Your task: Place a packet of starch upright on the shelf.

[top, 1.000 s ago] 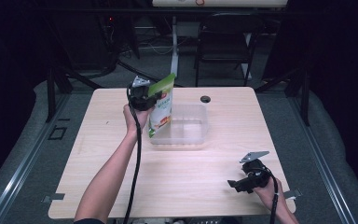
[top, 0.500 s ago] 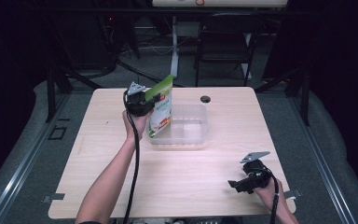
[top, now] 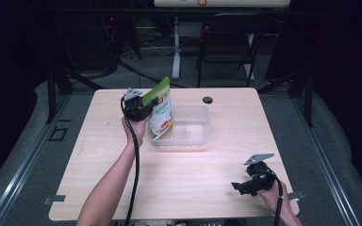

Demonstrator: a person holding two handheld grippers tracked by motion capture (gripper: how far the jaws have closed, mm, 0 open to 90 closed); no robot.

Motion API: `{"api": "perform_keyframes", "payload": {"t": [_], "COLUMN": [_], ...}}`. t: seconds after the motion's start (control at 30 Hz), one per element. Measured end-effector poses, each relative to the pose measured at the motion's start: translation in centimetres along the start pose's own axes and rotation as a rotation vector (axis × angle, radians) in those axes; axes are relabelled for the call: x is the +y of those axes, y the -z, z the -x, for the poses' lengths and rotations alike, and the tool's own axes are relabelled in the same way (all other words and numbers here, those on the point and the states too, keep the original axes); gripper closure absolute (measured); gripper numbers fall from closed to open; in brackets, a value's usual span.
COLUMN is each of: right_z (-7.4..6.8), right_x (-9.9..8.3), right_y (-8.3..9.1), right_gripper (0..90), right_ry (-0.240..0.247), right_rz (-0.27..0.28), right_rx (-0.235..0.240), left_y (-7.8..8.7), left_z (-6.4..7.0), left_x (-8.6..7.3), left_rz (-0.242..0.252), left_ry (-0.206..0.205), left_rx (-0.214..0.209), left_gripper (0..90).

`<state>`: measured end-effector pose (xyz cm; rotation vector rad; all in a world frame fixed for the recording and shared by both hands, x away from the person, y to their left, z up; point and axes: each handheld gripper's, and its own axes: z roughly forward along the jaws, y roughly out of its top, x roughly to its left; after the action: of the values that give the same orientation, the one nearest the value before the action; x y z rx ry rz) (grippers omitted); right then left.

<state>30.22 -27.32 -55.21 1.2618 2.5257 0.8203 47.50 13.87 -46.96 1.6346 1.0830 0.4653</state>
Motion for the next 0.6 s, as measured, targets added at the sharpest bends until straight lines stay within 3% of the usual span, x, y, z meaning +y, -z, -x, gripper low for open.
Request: {"api": "perform_keyframes", "payload": {"t": [0.3,0.37,0.6], "right_z": [-0.06,-0.09,-0.06], "right_x": [0.0,0.01,0.0], "right_y": [-0.08,-0.09,-0.07], "right_gripper": [8.6,8.6,8.6], "right_ry": [-0.003,-0.003,-0.003], "right_rz": [-0.004,-0.005,-0.004], "right_rx": [0.004,0.005,0.006], "left_y": [0.33,0.31,0.26], "left_z": [-0.65,-0.81,-0.83], "left_x": [0.3,0.2,0.35], "left_rz": [-0.097,-0.092,-0.112], "left_ry": [-0.048,-0.037,-0.058], "left_rx": [0.054,0.053,0.07], "left_gripper": [88.9,88.7,85.5]}}
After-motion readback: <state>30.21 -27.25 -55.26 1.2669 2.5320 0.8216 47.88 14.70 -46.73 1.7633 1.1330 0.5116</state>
